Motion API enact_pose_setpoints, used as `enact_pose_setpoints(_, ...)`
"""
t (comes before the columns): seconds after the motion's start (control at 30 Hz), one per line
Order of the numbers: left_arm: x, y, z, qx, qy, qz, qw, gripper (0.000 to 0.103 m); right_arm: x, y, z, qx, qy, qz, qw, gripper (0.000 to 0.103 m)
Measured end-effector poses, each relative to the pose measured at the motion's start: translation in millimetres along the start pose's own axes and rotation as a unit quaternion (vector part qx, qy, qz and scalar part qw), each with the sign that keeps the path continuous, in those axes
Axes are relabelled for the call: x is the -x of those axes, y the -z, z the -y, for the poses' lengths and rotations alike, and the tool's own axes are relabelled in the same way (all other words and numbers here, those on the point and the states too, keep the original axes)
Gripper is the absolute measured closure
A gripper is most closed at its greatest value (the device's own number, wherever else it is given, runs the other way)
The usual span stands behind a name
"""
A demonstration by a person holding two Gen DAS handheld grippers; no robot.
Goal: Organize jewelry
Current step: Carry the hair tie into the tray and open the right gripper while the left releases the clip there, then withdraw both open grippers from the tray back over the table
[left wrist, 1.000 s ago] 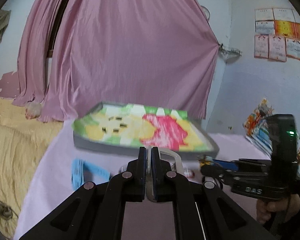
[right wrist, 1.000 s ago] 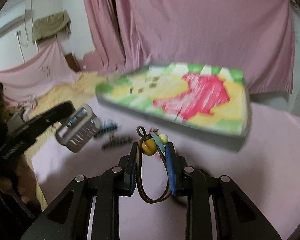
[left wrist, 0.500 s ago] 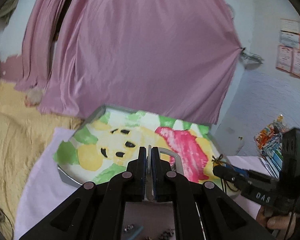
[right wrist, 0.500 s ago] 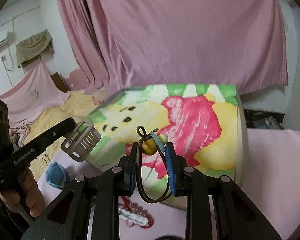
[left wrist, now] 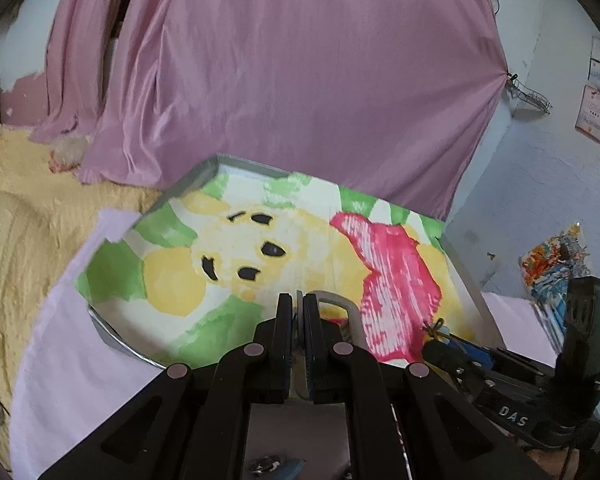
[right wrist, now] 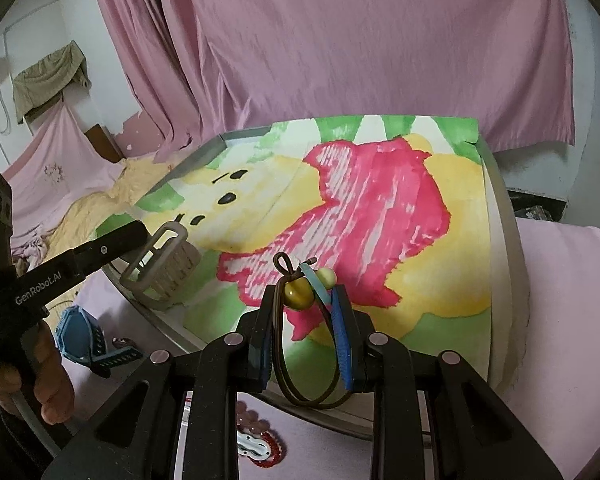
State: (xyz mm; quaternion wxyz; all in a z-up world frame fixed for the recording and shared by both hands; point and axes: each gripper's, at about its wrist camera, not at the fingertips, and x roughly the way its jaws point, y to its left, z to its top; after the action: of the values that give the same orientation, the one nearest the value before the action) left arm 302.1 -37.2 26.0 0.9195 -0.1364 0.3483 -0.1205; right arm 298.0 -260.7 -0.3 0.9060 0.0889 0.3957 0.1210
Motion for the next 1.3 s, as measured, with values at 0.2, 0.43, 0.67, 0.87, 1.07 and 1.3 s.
enact_pose_setpoints(0.2, -0.2, 2.8, 1.3, -0.004, -0.004, -0.005, 1.0, 0.096, -0.6, 3.6, 1.2, 0.002, 0.009, -0.006, 1.0, 0.067)
enact_pose_setpoints(0.43, 6.9, 4.8, 1.1, -0.009, -0.007, 0.005, 0.9999, 0.077, 16.8, 7.8, 1.3, -0.001, 0.027, 0.035, 0.999, 0.052)
enact_pose_setpoints(0.67, 38.0, 7.5, -6.9, 0.018, 0.008, 0.086, 0.9961, 0.021, 49.9, 14.4, 0.9, -0.003, 0.05, 0.112, 0.992, 0.024)
enact_pose_setpoints(0.87, 70.7, 23.7, -6.0, 0.013, -0.015, 0.149, 0.9887, 0.001, 83.9, 28.4, 6.8, -0.029, 0.013, 0.184, 0.982, 0.01)
enact_pose_setpoints(1.07, 97.2, 45.0, 2.5, -0.007, -0.037, 0.158, 0.9867, 0.001, 112.6, 47.1, -4.8, -0.008, -0.024, 0.222, 0.975, 0.008)
enact_pose_setpoints(1.3, 117.2, 78.0, 8.7, -0.018, -0.045, 0.155, 0.9868, 0.001, 143.2, 88.9, -20.7, 0.014, -0.018, 0.257, 0.966, 0.007)
